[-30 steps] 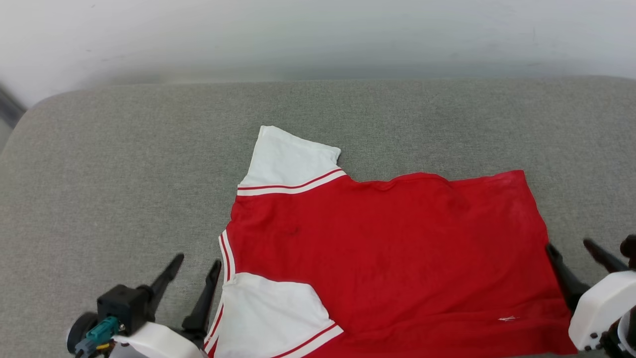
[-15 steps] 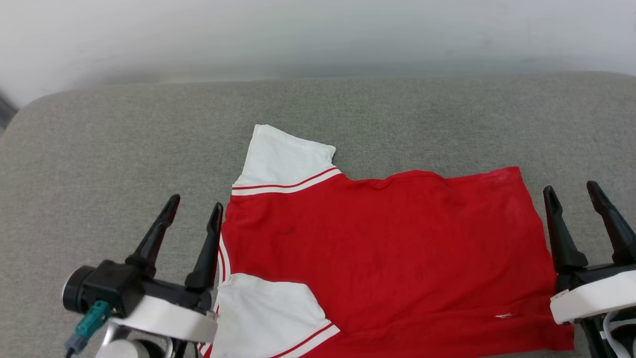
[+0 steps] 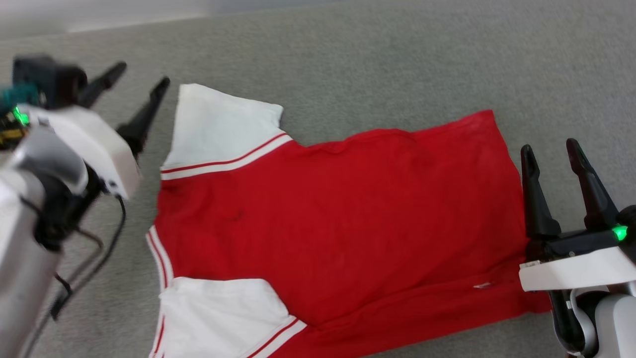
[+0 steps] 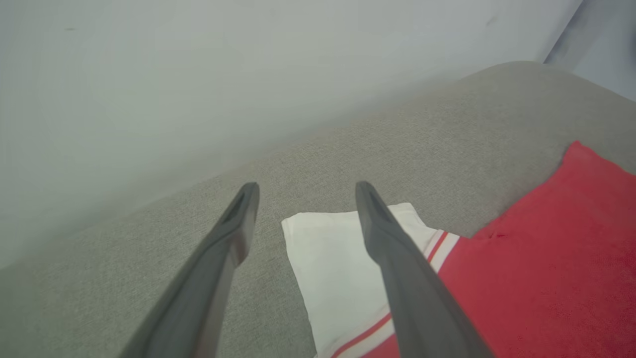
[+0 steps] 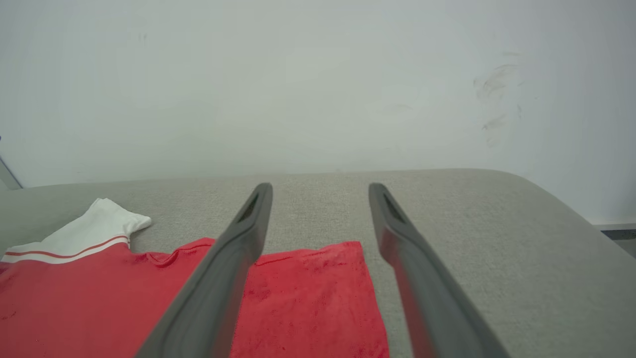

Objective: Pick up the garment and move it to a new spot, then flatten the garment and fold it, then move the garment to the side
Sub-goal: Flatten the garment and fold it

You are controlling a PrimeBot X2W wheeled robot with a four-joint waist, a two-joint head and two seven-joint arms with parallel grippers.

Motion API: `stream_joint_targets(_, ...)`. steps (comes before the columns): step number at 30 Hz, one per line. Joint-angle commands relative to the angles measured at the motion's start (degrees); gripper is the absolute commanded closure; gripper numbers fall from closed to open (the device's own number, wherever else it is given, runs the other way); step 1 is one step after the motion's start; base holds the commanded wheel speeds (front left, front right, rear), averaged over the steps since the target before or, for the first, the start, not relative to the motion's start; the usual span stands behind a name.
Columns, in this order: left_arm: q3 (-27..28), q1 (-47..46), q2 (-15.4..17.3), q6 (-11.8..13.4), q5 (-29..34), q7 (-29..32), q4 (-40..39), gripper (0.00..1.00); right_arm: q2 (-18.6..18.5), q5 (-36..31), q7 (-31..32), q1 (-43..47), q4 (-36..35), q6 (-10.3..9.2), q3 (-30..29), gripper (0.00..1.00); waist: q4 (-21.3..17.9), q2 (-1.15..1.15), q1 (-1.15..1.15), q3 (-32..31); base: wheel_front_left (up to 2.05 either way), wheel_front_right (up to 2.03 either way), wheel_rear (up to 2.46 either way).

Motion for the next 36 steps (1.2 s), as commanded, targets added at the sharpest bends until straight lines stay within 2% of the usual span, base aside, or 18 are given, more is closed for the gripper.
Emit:
stream_joint_targets(1,-0.6,-2.7,0.8,-0.3,-0.9,2.8,0.7,0.0,0.5,0.1,-0.5,-1.1,0.6,-0.02,0.0,0.0,-2.9,0.0,-0.01,3.0,0.0,0.0,0.0)
stream_joint_targets(6,-2.4,-12.5,3.4,-0.3,-5.9,17.2,6.9,0.0,1.1,-0.3,-2.0,-2.7,2.4,-0.02,1.1,0.0,-5.6,0.0,-0.01,6.0,0.0,0.0,0.0)
stream_joint_targets(9,-3.0,-17.1,4.8,0.4,-8.5,27.3,10.3,0.0,1.6,-0.5,-2.6,-3.7,3.2,-0.02,2.0,0.0,-7.2,0.0,-0.01,7.6,0.0,0.0,0.0)
stream_joint_targets(13,-3.7,-20.9,6.0,1.8,-10.2,36.7,12.7,0.0,2.1,-0.6,-3.4,-4.4,4.3,-0.02,3.0,0.0,-8.8,0.0,-0.01,9.3,0.0,0.0,0.0)
stream_joint_targets(16,-4.1,-23.0,6.9,3.2,-10.4,40.9,13.7,0.0,2.5,-0.1,-3.6,-4.7,5.4,-0.03,3.4,0.0,-9.6,0.0,-0.01,10.4,0.0,0.0,0.0)
stream_joint_targets(21,-5.8,-24.1,7.9,3.3,-10.6,47.0,13.6,0.0,2.9,-0.1,-3.9,-5.7,6.4,-0.02,3.2,0.0,-10.4,0.0,-0.01,12.0,0.0,0.0,0.0)
stream_joint_targets(28,-7.5,-23.0,8.0,3.8,-9.8,48.7,12.8,0.0,3.3,-0.6,-4.2,-6.4,6.7,-0.02,3.3,0.0,-10.6,0.0,-0.01,13.3,0.0,0.0,0.0)
stream_joint_targets(29,-7.6,-22.5,7.8,3.9,-10.1,49.1,12.8,0.29,3.3,-0.9,-4.1,-6.5,6.8,-0.02,3.3,0.0,-10.6,0.0,-0.01,13.4,0.0,0.0,0.0)
stream_joint_targets(30,-7.7,-22.3,7.6,3.7,-10.5,49.2,12.6,0.82,3.3,-1.1,-3.9,-6.5,6.8,-0.02,3.3,0.0,-10.5,0.0,-0.01,13.5,0.0,0.0,0.0)
stream_joint_targets(31,-7.6,-22.1,7.4,3.7,-10.8,49.0,12.4,1.0,3.2,-1.3,-3.7,-6.6,6.8,-0.03,3.3,0.0,-10.4,0.0,-0.01,13.6,0.0,0.0,0.0)
stream_joint_targets(36,-6.5,-21.9,6.6,3.3,-10.7,44.8,11.9,1.0,2.8,-2.3,-3.0,-7.2,6.3,-0.02,2.9,0.0,-9.4,0.0,-0.01,13.4,0.0,0.0,0.0)
